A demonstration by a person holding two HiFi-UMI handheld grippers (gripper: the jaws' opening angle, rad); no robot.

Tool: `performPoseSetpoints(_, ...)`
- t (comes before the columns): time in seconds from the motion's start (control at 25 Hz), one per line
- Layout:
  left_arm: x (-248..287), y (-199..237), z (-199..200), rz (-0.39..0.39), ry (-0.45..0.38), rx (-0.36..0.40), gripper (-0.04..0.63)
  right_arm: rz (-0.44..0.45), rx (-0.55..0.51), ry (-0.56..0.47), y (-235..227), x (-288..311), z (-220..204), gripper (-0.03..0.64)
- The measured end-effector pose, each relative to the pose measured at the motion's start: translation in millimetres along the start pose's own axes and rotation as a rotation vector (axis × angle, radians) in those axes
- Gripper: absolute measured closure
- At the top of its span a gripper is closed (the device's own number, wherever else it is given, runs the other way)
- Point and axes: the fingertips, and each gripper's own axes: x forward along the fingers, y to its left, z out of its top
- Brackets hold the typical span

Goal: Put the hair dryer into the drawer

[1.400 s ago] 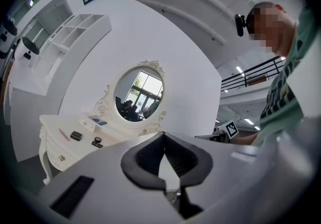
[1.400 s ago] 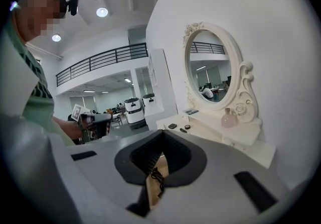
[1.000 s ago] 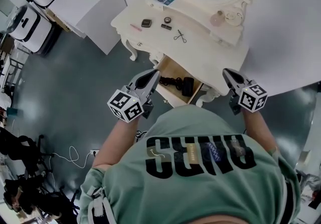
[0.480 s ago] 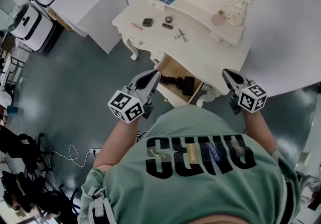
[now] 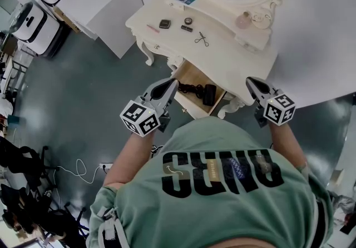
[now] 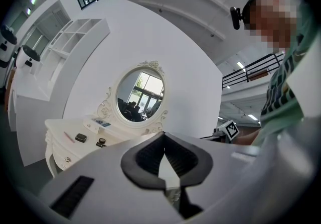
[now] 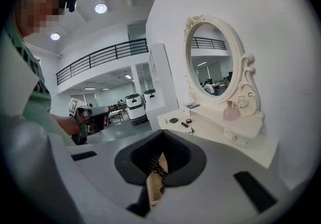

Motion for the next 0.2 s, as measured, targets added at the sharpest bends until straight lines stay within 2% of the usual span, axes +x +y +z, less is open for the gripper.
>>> performPoseSetpoints(0.2,-3.5,-1.5,1.2,0.003,-0.001,-0.001,0.584,0.004,-0.004,0.001,4.1,-1.6,0.3,0.624)
